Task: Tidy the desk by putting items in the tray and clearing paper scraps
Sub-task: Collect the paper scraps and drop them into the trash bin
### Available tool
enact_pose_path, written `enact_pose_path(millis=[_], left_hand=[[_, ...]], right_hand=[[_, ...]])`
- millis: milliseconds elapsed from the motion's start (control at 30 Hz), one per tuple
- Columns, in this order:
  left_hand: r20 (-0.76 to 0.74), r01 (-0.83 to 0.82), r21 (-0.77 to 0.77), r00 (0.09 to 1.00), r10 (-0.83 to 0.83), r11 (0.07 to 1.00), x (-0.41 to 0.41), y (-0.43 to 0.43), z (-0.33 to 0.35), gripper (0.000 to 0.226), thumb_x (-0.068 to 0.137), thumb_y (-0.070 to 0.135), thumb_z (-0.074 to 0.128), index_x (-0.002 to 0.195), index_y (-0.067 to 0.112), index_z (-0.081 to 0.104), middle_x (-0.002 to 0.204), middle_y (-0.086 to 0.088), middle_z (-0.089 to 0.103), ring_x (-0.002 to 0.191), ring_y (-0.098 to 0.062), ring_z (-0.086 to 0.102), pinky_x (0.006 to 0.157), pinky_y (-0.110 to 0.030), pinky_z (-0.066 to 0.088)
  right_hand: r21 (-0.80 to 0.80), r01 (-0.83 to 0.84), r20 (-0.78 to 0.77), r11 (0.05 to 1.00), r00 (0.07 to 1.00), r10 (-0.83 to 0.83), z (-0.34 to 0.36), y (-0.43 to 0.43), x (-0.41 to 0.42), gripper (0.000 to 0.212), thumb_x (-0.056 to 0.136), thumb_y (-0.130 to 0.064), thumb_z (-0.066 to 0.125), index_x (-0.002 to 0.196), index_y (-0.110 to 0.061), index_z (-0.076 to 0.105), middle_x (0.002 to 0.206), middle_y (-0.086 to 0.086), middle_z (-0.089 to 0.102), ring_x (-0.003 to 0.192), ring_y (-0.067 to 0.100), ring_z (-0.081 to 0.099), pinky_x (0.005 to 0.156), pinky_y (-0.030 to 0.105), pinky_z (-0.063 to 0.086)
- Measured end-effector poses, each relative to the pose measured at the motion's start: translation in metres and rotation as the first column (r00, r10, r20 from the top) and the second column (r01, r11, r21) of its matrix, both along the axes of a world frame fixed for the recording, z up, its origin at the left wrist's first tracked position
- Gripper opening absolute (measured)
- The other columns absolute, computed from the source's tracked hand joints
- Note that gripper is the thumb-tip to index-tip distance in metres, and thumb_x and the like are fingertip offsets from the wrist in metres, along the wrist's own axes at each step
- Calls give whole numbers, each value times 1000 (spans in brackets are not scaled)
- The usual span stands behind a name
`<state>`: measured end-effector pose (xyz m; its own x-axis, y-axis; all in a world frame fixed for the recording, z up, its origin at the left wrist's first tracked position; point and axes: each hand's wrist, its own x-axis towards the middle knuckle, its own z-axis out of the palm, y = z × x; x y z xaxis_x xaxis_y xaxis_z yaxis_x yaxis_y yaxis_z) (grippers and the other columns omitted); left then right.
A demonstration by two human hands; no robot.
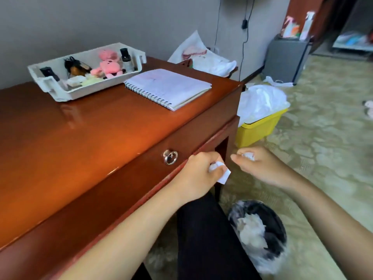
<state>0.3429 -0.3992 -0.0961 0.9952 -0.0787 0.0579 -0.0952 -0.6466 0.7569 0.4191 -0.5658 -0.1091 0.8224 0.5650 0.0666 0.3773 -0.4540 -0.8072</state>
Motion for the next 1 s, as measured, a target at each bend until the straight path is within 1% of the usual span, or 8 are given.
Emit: enact_pose_path(millis=[100,200,300,467,567,667,867,1000], left_hand=[[-138,25,-79,990,-35,997,25,-28,-42,36,91,14,55,58,26,48,66,9,59,64,1,54,64,-11,40],[-275,-1,-97,961,-25,995,48,-50,-86,28,91,16,55,63,18,54,82,-9,68,83,-22,62,74,-27,46],[-395,11,-79,918,-41,997,70,-70,-121,21,93,19,51,80,5,59,85,-10,60,81,-19,51,66,-27,36],[-562,-85,14,824,78,996,97,-111,-171,33,94,18,41,62,15,34,73,-6,42,69,-23,38,58,-32,29],[-637,-151,47,757,147,987,104,-130,-200,25,95,15,37,90,-4,53,114,-29,52,92,-41,52,75,-48,43],[-666,-188,138,709,231,972,106,-131,-233,34,97,13,36,121,-4,51,128,-24,52,115,-38,51,90,-43,44],[-712,-193,192,647,272,962,118,-134,-276,33,97,14,37,122,2,53,129,-22,53,117,-38,51,93,-44,46],[-789,-161,103,588,179,982,123,-141,-294,34,98,16,36,125,1,50,131,-22,51,119,-36,49,93,-39,44]], right_hand=[[-52,110,-85,993,990,-114,-40,-32,13,45,88,-43,52,55,-15,39,59,8,31,53,16,31,56,31,25],[-86,172,-188,981,965,-186,-80,-58,21,44,95,-28,53,58,-9,38,55,3,30,49,12,30,51,24,24],[-151,241,-275,959,921,-275,-118,-76,31,46,95,-21,51,52,-16,34,46,-10,31,40,5,28,52,25,25],[-191,339,-437,921,811,-389,-177,-93,41,35,90,-12,51,59,-10,36,54,4,28,53,16,28,56,30,23],[-208,391,-527,896,727,-440,-211,-100,43,38,87,-6,50,54,-11,32,50,4,26,50,16,24,55,29,20],[-240,457,-571,857,648,-505,-243,-107,45,44,87,-6,51,51,-16,28,48,2,26,50,16,23,56,31,20],[-369,482,-630,795,499,-595,-291,-112,48,38,86,-7,49,53,-13,30,51,5,33,51,19,27,57,31,23],[-427,376,-631,822,528,-569,-307,-107,48,38,92,-11,47,54,-7,43,60,11,50,59,23,43,62,31,32]])
